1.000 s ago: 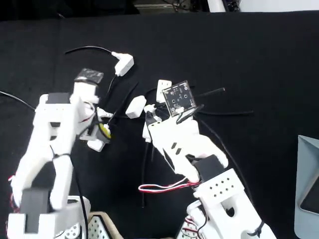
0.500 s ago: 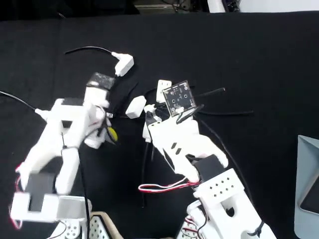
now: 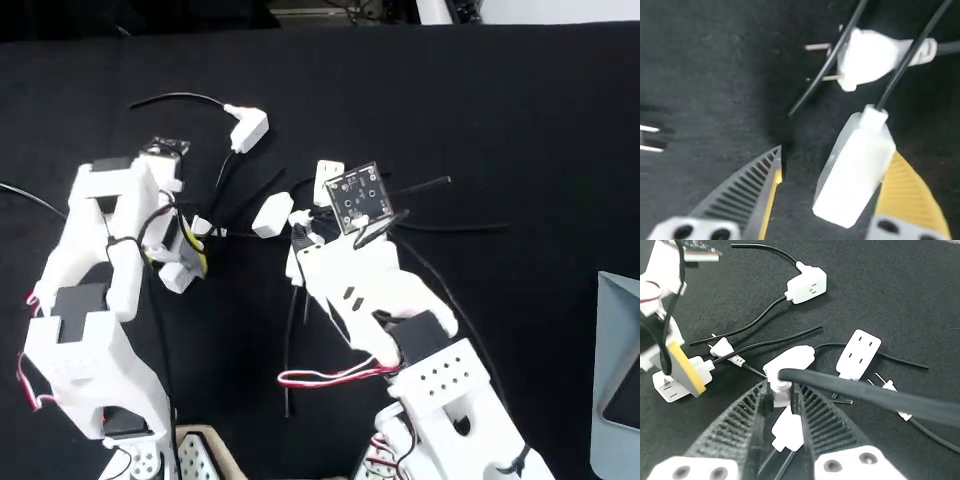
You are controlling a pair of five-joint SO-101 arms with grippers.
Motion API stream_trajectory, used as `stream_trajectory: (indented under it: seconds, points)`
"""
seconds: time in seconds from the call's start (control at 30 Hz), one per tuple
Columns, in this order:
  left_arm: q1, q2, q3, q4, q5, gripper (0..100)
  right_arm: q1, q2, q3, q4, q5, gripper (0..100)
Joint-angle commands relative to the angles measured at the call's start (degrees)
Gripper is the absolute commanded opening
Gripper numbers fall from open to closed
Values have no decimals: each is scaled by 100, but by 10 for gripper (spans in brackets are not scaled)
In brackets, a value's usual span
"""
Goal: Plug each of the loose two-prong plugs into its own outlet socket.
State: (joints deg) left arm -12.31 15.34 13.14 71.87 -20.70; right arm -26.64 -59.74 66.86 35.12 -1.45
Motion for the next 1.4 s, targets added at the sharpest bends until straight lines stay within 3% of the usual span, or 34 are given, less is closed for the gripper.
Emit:
stream_trajectory:
  seconds: [0.0, 0.2, 0.4, 0.67, 0.8, 0.93, 1.27, 1.37]
  points:
    - [-224, -35, -585, 123, -62, 310, -70, -66, -84, -18, 62, 14]
    - [-409, -35, -866, 246, -88, 310, -70, -66, -84, -18, 62, 14]
    - [-207, -35, -963, 642, -633, 310, -70, -66, -84, -18, 62, 14]
    - [-251, 35, -875, 53, -1705, 310, -70, -66, -84, -18, 62, 15]
    - [-110, 26, -576, -404, -1697, 293, -70, -66, -84, -18, 62, 15]
    - [224, 18, -286, -624, -1714, 166, -70, -66, -92, -18, 62, 15]
    - [1042, -167, 277, -264, -1670, 116, -62, -84, -92, -18, 62, 15]
    - [1437, -510, 338, -53, -1266, 80, -53, -92, -92, -18, 62, 15]
